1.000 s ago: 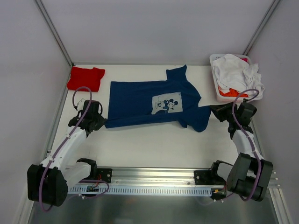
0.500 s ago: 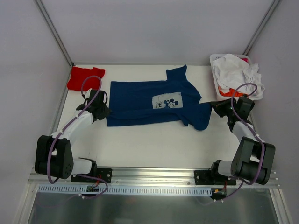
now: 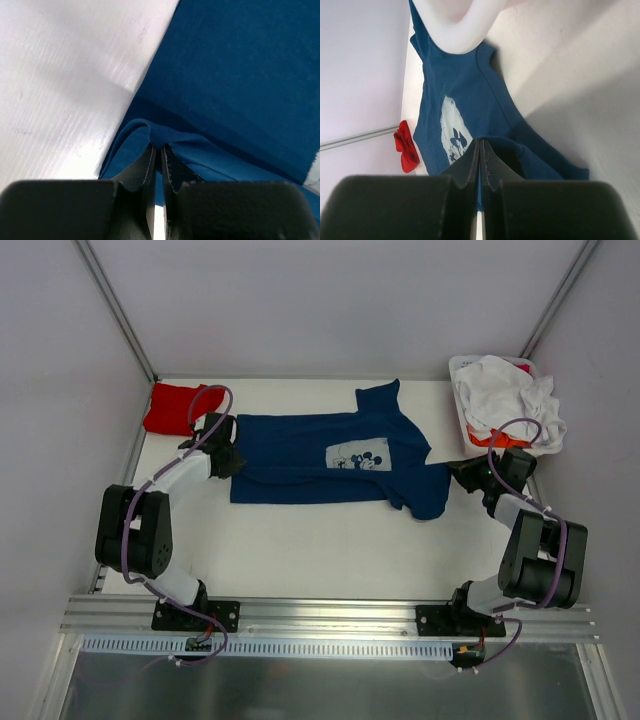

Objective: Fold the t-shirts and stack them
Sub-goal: Fold the tshirt

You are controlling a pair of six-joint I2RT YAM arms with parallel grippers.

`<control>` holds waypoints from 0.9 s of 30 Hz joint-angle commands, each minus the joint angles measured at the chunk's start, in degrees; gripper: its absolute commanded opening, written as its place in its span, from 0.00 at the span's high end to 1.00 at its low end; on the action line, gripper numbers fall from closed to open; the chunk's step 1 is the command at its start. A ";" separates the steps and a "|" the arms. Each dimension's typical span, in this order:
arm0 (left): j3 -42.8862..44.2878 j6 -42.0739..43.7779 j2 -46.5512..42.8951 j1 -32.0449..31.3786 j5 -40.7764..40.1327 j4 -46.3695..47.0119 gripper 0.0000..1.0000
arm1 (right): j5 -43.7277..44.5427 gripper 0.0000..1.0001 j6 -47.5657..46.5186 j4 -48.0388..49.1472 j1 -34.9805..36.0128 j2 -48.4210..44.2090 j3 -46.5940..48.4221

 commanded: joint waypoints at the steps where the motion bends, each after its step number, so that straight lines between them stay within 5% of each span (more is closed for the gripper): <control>1: 2.75 1.80 2.39 0.77 0.81 0.98 1.00 | 0.91 1.00 -1.13 4.10 0.37 1.35 2.57; 19: 6.09 2.41 9.07 2.26 -0.16 1.78 1.00 | 0.47 0.98 -0.78 5.50 2.12 11.98 10.03; 23: 6.18 2.32 9.08 2.35 -1.03 1.86 0.28 | 0.21 0.65 -1.22 5.42 2.65 13.57 11.01; 26: 5.83 2.59 8.29 2.35 -1.21 1.86 0.02 | 0.82 0.53 -1.92 5.07 2.74 13.04 11.18; 27: 5.65 2.59 7.50 2.35 -1.30 1.86 0.01 | 1.00 0.52 -2.18 4.63 2.74 12.87 11.36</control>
